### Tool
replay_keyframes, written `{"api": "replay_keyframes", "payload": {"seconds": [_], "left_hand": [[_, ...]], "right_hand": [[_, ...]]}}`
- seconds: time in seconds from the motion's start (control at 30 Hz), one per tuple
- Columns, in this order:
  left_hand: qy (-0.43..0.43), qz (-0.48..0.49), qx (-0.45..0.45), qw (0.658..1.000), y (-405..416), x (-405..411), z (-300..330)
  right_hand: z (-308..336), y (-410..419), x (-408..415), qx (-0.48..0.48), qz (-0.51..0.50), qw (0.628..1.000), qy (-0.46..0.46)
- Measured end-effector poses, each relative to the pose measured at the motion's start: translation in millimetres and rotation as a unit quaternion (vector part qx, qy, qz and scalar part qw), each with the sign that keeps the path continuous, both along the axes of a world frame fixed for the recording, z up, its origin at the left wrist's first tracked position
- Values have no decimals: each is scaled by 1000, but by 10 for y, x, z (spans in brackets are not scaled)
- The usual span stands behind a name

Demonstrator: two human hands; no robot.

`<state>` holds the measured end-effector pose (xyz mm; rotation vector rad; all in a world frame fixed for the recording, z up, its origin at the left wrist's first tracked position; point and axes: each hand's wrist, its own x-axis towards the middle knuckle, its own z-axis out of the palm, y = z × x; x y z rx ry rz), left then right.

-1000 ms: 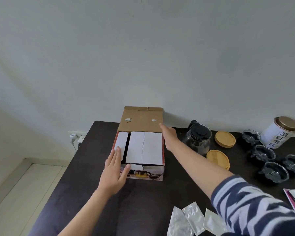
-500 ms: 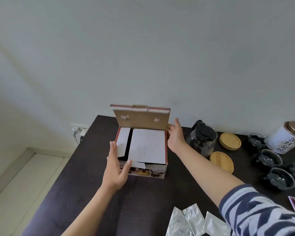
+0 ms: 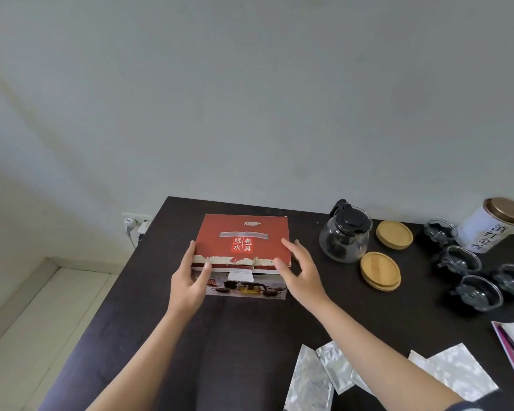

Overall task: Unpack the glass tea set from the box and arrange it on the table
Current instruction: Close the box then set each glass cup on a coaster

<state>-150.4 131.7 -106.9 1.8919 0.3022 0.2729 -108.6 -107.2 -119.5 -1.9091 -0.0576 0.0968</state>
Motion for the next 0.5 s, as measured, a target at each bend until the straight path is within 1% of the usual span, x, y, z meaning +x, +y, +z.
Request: {"api": "replay_keyframes", "payload": {"seconds": [0.07,0.23,0.4,0.5], "left_hand": [[6,-22,34,999,36,12,-48],[-6,-34,117,993,87,71,-75],[-38,-27,157,987,103,111,-104],[-39,-29,165,985,120,107,-184]], "right_hand": [[-20,-1,-75,-37,12,998,-41],[-54,42,-66,-62,30,993,-92],[-105,62,-41,-80,15,990,-118],[-189,74,-74,-101,13,987,-123]]}}
